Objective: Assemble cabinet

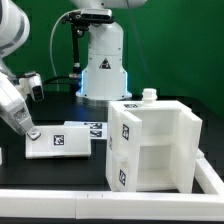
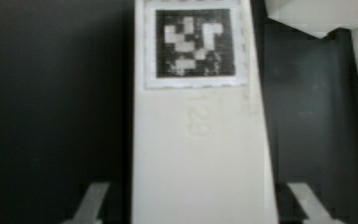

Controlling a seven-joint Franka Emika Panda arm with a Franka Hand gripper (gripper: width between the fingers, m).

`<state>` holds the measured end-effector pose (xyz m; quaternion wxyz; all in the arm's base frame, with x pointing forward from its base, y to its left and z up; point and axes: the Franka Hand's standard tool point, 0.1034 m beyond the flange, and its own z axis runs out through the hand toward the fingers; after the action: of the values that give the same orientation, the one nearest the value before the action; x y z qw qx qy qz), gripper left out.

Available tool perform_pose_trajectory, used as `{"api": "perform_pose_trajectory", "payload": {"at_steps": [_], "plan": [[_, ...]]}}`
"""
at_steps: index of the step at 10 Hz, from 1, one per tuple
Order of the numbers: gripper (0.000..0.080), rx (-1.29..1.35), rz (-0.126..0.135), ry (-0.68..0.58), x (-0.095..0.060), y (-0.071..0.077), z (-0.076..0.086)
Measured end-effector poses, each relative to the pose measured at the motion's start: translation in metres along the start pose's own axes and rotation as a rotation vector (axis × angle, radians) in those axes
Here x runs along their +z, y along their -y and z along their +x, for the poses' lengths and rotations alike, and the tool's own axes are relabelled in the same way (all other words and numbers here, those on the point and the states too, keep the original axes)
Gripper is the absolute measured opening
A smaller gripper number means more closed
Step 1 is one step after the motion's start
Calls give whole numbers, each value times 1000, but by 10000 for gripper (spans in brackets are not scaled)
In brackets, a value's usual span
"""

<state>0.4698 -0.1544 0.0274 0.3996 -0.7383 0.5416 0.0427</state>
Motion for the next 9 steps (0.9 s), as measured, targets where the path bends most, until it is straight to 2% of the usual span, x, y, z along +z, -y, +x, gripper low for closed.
{"api": "perform_pose_trajectory", "payload": {"at_steps": [1, 2, 3, 4, 7, 8, 9], "plan": [[479, 1, -2, -4, 0, -1, 1], [479, 1, -3, -5, 0, -1, 1], [662, 1, -3, -5, 0, -1, 1], [758, 1, -3, -6, -1, -1, 2], [791, 37, -61, 87, -22, 2, -5], [798, 67, -87, 121, -28, 10, -5], [796, 64, -94, 115, -30, 17, -1]]}}
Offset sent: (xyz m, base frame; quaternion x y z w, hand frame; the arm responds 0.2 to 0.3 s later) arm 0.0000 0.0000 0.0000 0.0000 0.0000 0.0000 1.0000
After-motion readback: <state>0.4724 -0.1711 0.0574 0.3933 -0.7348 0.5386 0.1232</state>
